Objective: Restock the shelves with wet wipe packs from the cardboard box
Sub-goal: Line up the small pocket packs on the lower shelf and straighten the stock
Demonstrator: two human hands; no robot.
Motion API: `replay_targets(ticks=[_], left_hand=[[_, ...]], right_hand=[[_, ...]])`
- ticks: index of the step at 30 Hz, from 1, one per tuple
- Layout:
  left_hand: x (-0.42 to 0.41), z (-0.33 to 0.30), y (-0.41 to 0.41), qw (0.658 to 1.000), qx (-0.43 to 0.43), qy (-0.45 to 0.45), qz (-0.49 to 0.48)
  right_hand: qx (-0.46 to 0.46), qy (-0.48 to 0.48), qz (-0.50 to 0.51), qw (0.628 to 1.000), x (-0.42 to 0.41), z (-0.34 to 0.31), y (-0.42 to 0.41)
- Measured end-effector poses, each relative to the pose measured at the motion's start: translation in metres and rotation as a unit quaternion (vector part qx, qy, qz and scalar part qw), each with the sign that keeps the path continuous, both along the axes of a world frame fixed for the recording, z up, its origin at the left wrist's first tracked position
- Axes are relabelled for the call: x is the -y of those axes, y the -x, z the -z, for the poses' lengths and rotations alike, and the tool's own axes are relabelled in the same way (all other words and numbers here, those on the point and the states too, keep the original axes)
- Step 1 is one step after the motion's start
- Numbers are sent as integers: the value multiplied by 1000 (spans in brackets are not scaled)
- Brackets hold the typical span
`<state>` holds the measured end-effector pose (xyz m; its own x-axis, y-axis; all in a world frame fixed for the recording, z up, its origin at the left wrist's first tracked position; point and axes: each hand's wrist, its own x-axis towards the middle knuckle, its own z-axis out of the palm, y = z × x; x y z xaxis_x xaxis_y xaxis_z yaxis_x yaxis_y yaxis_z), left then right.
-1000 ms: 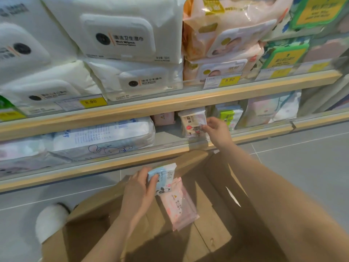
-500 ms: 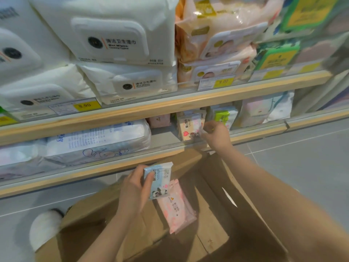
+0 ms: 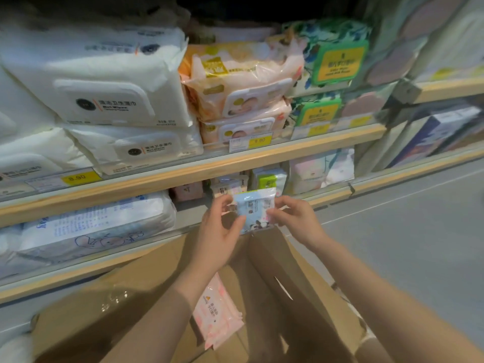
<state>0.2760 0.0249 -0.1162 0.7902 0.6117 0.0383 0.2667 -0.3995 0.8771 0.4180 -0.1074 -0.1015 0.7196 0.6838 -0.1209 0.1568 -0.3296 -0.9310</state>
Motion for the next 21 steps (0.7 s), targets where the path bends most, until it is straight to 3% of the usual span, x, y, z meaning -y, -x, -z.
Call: replay_targets(ticks=[3,6,8,13,21], left_hand=[[-11,33,13,968,-125,-203,74],[-18,72,28,913,-228,-305,144],[-15,86,31,897,-226,-352,145],[-15,102,29,901,-144,-395,109],[-17,100,28,894,-171,-395,123]], right_hand=[[22,17,54,998,5,11,-23],[55,36,99,993,2,26,-44],[82,40,113,989,-6,36,-56],[116,81,128,982,-32,66,-81],[202,199,172,943,-37,102,-81]])
